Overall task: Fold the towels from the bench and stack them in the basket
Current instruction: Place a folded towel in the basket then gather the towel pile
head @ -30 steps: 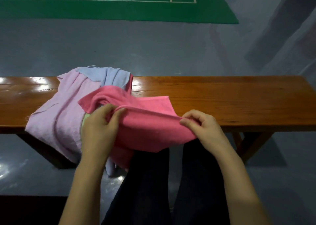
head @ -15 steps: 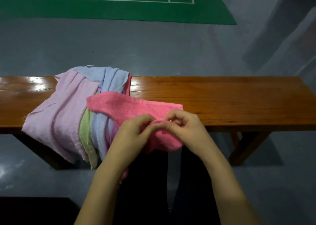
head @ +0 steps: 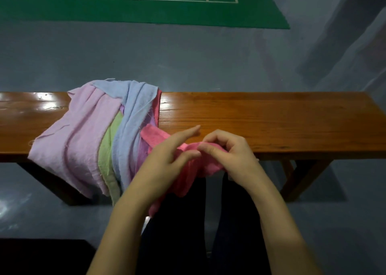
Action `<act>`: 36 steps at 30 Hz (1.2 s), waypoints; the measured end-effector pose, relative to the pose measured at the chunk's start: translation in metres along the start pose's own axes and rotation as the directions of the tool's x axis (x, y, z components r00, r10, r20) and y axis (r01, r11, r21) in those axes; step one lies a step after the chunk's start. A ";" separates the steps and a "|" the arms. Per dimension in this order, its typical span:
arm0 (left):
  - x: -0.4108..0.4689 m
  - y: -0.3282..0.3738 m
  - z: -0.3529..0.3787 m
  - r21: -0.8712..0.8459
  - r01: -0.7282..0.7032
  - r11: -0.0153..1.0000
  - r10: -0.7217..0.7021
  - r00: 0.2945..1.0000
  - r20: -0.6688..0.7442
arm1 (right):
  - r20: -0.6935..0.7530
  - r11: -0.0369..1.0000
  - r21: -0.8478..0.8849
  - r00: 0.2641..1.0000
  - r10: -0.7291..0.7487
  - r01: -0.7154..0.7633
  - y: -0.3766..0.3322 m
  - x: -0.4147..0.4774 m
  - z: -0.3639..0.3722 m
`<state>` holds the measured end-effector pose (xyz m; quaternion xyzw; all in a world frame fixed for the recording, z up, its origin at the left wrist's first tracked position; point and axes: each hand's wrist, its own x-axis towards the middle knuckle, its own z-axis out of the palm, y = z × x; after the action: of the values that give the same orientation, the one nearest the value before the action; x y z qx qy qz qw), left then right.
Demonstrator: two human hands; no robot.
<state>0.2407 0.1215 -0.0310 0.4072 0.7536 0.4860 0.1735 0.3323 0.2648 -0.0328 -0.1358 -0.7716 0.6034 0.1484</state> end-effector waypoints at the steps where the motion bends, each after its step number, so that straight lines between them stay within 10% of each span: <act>1: 0.002 0.002 0.004 0.010 -0.021 1.000 0.021 0.999 0.036 | 0.012 1.000 0.026 1.000 -0.007 0.007 -0.001 0.000 0.003; 15: -0.008 -0.034 -0.043 0.047 0.304 0.951 -0.248 0.847 -0.470 | -0.024 0.983 -0.083 0.986 0.163 -0.165 0.014 -0.008 -0.038; 24: 0.004 -0.010 -0.021 -0.512 0.302 0.804 -0.548 0.710 -0.443 | -0.256 0.873 0.467 0.923 0.286 -0.141 0.009 -0.001 -0.005; 30: 0.009 0.046 0.023 -0.798 0.169 0.579 -0.488 0.856 -0.172 | -0.125 0.780 0.603 0.946 0.299 -0.167 -0.008 0.003 0.029; 36: 0.001 0.027 0.017 -0.516 0.161 0.841 -0.228 0.971 -0.068 | 0.007 0.642 0.738 0.955 0.297 -0.205 -0.004 0.001 0.019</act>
<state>0.2629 0.1374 -0.0152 0.2371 0.6462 0.6714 0.2746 0.3234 0.2470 -0.0331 -0.2053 -0.4294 0.8667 0.1493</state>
